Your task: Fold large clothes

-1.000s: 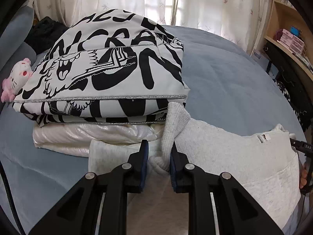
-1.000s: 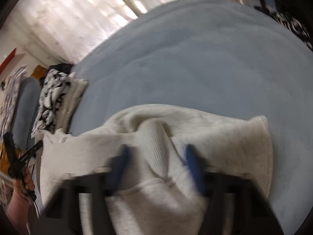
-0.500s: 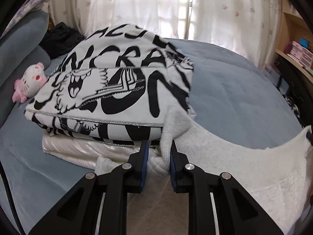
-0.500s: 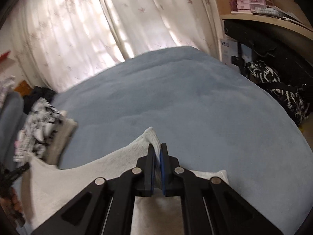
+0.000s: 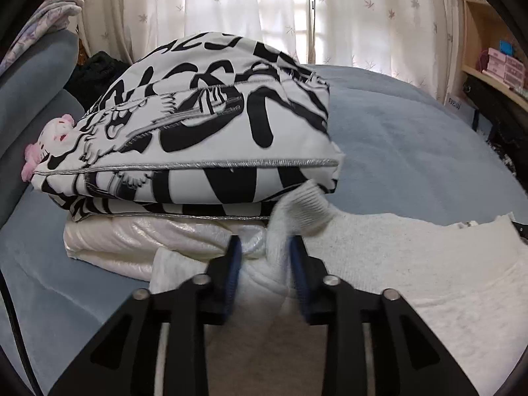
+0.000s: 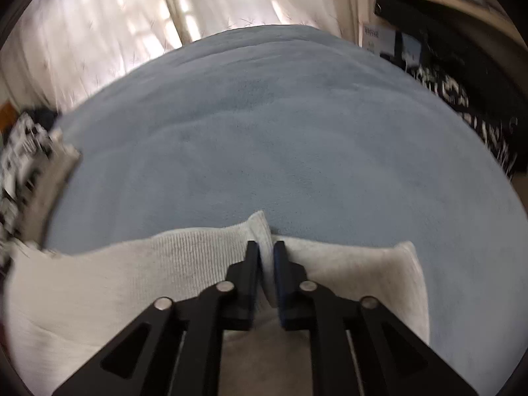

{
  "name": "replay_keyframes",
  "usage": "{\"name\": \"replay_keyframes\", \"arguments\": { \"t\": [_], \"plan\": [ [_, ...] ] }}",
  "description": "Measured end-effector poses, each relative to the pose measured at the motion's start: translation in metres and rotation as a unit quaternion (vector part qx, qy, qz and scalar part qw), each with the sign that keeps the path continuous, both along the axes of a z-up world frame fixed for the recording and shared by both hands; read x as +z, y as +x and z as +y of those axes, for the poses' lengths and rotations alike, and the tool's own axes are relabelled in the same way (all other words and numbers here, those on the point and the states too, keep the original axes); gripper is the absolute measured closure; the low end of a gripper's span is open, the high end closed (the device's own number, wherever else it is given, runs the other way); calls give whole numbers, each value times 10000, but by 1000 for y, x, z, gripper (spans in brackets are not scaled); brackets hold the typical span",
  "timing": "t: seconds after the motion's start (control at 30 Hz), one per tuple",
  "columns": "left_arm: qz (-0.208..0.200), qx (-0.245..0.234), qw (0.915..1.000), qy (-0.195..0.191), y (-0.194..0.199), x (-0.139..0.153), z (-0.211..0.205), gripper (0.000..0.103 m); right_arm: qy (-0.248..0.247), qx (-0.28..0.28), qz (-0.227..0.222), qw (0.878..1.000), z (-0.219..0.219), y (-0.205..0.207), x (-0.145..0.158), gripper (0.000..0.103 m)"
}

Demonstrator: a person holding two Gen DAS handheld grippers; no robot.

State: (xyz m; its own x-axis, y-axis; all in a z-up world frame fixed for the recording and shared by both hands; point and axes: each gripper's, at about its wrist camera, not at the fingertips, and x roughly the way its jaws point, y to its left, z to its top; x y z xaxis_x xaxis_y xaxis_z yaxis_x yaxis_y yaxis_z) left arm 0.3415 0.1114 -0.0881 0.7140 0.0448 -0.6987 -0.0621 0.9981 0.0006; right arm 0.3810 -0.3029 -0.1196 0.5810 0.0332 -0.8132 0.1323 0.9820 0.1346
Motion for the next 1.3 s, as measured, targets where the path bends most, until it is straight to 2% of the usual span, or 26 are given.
{"name": "replay_keyframes", "arguments": {
  "t": [0.07,0.2,0.27,0.37,0.43,0.53,0.63,0.7,0.77,0.87,1.1,1.3],
  "plan": [
    [-80,89,9999,38,-8,13,2,67,270,-116,-56,9996,-4,-9,14,83],
    [-300,248,9989,265,-27,44,-1,67,564,121,-503,9971,9,-39,52,82],
    [-411,98,9990,165,-38,57,-12,67,564,396,-621,9957,28,-49,64,82],
    [-371,-188,9991,-63,-48,66,-44,67,666,896,-741,9910,74,-65,74,82],
    [-271,-372,9986,-265,-50,61,-70,67,548,1166,-783,9886,106,-69,73,82],
    [-176,-395,9986,-297,-45,40,-102,67,393,1359,-685,9876,145,-62,53,82],
    [94,-246,9995,-185,-32,7,-117,67,75,1276,-567,9902,166,-48,20,81],
    [247,-151,9995,-81,-29,-18,-120,66,94,1162,-608,9913,165,-42,1,77],
    [39,-174,9996,225,-31,-32,-127,66,176,1103,-679,9914,163,-40,-11,76],
    [-145,-58,9988,461,-33,-38,-135,66,-114,1102,-798,9906,171,-41,-13,76],
    [-161,-51,9994,300,-31,-44,-132,67,-244,1081,-921,9896,174,-42,-18,76],
    [-104,-97,9998,165,-30,-45,-127,66,-27,1097,-905,9898,168,-42,-18,76]
  ]
}}
